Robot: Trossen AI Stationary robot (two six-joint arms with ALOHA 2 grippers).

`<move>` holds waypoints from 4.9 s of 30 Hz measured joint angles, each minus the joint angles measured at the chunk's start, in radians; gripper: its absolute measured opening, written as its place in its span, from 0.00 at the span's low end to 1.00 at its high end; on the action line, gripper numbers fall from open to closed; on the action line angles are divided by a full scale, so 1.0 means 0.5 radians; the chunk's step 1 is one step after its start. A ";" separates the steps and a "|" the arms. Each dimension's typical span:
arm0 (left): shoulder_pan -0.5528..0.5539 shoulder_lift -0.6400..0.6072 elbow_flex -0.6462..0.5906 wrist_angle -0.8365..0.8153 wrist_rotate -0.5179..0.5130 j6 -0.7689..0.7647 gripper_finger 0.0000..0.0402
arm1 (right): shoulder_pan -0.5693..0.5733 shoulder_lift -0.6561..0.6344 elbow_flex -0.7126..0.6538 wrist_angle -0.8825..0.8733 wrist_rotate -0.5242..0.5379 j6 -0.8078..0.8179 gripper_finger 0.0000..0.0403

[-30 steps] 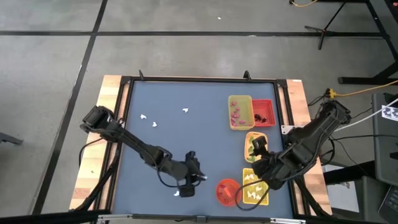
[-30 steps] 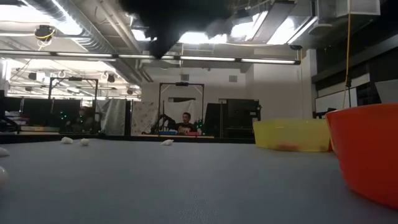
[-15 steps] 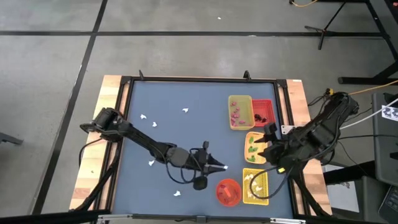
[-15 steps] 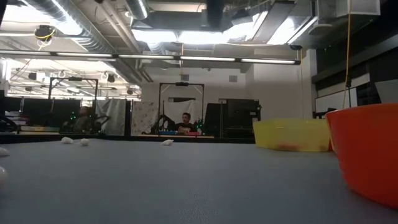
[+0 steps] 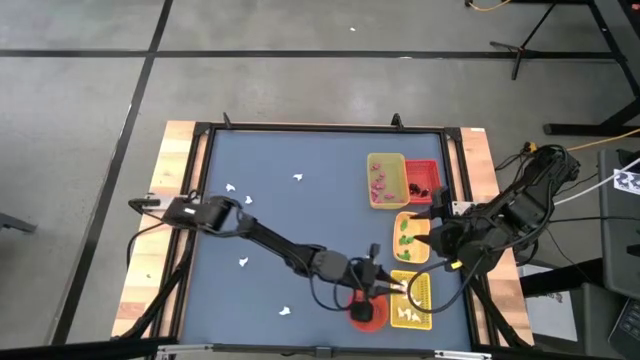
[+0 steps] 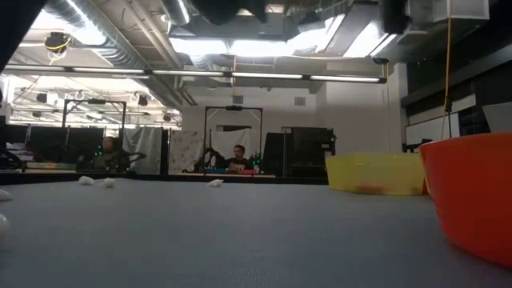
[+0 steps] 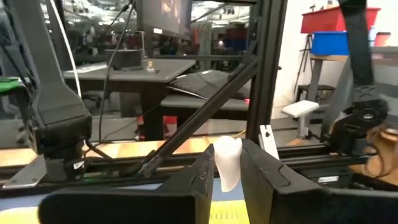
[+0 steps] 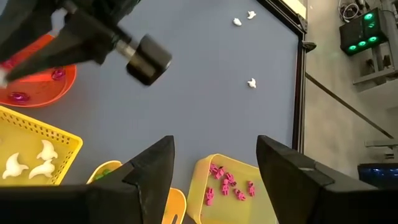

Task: Sort Halloween decoration
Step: Put the white ghost toy into the yellow box

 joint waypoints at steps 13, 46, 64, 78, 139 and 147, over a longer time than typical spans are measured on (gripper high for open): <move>0.011 0.256 0.285 -0.056 -0.002 0.034 0.14 | 0.000 0.000 0.000 -0.001 -0.011 0.008 0.56; 0.356 -0.347 0.289 -1.634 -0.041 0.039 0.39 | 0.001 -0.002 0.000 -0.005 -0.011 0.003 0.56; 1.118 -0.644 0.288 -3.528 0.061 0.155 0.39 | 0.001 -0.004 0.000 -0.103 -0.053 0.002 0.56; 1.469 -0.639 -0.107 -3.483 0.260 0.630 0.39 | 0.001 -0.161 -0.102 -0.035 -0.052 0.112 0.56; 1.596 -0.648 -0.719 -2.856 0.319 0.749 0.22 | 0.001 -0.938 -1.818 1.717 -0.027 0.123 0.56; 1.596 -0.645 -0.720 -2.859 0.310 0.748 0.14 | 0.001 -0.938 -1.818 1.716 -0.027 0.110 0.56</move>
